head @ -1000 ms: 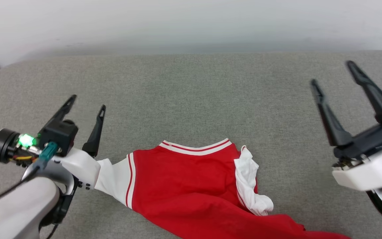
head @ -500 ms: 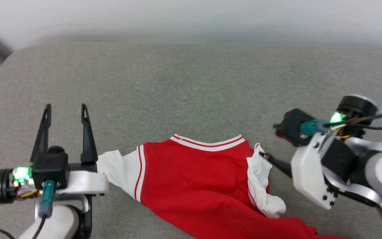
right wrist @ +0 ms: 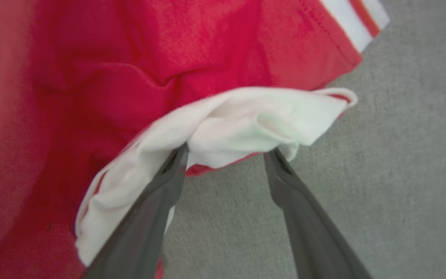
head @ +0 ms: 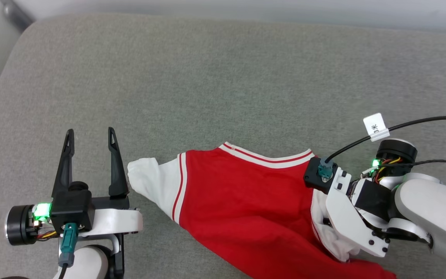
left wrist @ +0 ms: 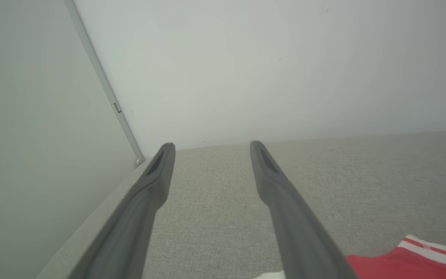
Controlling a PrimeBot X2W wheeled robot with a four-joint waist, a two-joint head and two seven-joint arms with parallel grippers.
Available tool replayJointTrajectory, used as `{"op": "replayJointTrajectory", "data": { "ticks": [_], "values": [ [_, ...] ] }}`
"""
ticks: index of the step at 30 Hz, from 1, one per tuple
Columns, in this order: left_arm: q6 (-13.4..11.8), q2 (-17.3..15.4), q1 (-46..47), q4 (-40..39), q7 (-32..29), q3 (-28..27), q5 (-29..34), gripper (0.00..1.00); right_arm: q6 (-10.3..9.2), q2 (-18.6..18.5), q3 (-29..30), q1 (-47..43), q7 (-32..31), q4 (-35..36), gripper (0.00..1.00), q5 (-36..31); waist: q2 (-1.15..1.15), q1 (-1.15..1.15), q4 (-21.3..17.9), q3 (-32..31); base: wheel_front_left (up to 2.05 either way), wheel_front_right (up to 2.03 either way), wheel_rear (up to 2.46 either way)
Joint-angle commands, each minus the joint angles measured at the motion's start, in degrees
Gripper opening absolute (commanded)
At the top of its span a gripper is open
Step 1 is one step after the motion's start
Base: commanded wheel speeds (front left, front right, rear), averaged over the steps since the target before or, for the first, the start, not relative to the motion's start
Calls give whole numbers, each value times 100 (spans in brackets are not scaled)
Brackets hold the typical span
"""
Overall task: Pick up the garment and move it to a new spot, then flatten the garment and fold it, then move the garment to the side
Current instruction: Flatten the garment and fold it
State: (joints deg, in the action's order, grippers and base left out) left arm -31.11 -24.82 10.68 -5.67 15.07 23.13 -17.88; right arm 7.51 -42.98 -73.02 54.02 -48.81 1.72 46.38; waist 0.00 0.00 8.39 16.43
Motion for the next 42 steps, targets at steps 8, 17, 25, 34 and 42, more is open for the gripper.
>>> {"op": "replayJointTrajectory", "data": {
  "ticks": [8,17,25,34,42],
  "values": [
    [565,602,80,167,14,-510,487,100,-3,214,-147,-733,-252,-325,100,-211,0,0,293,527,0,0,0],
    [1006,1044,29,351,14,-918,840,100,-8,303,-151,-592,117,-412,0,-363,0,0,267,504,0,0,0],
    [1242,1183,-363,464,14,-1242,1045,100,-7,-69,-30,58,1175,-220,0,-213,0,0,23,-44,0,0,0],
    [1413,1301,-710,417,14,-1458,1207,100,-6,-1259,89,345,1777,-570,0,213,0,0,-279,-272,0,0,0],
    [1597,1393,-643,465,14,-1501,1325,100,-6,-1846,233,-303,2005,-1693,0,631,0,0,-340,-76,0,0,0]
  ]
}}
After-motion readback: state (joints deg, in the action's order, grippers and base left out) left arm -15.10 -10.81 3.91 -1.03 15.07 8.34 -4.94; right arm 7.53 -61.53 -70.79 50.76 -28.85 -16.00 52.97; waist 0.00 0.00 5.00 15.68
